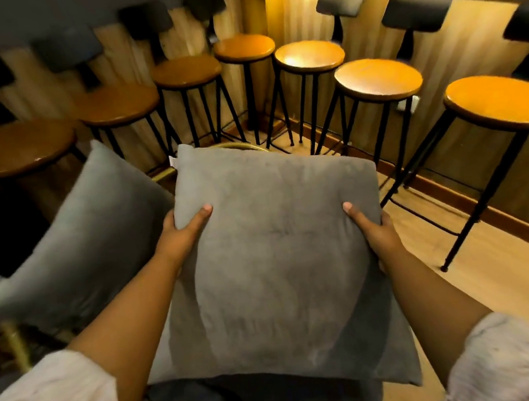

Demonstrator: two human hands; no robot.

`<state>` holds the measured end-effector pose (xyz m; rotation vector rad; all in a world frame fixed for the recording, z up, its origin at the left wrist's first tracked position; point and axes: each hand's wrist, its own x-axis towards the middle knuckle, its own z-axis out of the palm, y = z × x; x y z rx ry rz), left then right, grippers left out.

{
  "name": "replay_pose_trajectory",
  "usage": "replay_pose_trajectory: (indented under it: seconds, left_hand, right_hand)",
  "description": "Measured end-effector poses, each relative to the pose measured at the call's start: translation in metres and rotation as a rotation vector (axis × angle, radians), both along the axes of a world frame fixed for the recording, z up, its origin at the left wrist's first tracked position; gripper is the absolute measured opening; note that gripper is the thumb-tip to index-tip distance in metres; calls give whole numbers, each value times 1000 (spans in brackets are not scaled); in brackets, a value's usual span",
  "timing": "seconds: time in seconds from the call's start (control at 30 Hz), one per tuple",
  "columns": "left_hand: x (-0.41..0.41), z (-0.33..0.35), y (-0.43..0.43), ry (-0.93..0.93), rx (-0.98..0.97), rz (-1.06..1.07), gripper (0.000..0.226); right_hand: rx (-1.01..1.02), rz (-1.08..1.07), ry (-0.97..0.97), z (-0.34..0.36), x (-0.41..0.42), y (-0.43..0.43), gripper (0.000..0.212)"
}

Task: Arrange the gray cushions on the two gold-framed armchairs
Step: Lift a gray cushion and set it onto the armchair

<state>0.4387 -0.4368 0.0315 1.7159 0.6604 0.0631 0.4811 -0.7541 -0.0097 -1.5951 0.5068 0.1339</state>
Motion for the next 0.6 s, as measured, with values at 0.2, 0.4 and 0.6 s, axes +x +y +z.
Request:
replay_pose_trajectory:
  seconds: [0.2,0.4,0.6]
  left_hand:
    - [-117,56,34,-71,37,132,97]
    - [-237,85,91,-133,64,348,90]
    - [-358,88,166,-138,30,553,98]
  right_hand:
    - [38,143,-133,41,-65,45,99]
    - [116,366,-175,65,-126,130,98]
    - [127,597,-217,80,-184,246,97]
